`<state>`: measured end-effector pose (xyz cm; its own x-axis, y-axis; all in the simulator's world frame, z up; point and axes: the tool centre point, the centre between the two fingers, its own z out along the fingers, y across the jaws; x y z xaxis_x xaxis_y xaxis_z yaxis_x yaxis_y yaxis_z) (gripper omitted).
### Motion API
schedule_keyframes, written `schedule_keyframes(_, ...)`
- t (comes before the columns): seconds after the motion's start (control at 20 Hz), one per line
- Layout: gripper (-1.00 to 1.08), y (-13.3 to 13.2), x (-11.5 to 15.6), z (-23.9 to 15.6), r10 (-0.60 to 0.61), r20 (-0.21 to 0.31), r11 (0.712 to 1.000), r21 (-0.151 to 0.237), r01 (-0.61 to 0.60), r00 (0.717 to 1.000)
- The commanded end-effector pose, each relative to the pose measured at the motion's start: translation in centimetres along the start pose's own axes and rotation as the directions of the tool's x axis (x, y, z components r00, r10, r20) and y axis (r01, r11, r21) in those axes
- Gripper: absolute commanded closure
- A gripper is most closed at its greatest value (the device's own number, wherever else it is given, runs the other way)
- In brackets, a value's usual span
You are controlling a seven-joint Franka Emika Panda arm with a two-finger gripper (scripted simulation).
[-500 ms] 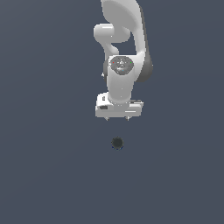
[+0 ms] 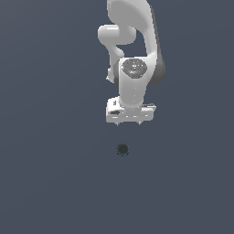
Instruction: Pick up the object and move it to a goal position.
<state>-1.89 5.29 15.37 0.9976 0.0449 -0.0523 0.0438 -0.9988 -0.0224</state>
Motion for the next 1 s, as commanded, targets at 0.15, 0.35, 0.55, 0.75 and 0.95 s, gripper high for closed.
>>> schedule_keyframes(0.15,-0.92,-0.3,0.0,0.0,-0.003,0.002,1.0,0.003,0.003,1.0)
schedule_keyframes(0.35,-0.92,-0.1,0.4,0.4,-0.027,-0.001,1.0,0.0,0.027,1.0)
schedule_keyframes(0.55,-0.92,0.1,1.2,1.1,-0.073,-0.005,0.997,-0.004,0.073,0.997)
schedule_keyframes(0.75,-0.92,0.5,2.4,2.2,-0.14,-0.012,0.99,-0.011,0.14,0.99)
schedule_keyframes(0.95,-0.92,1.1,3.8,3.8,-0.229,-0.019,0.973,-0.019,0.229,0.973)
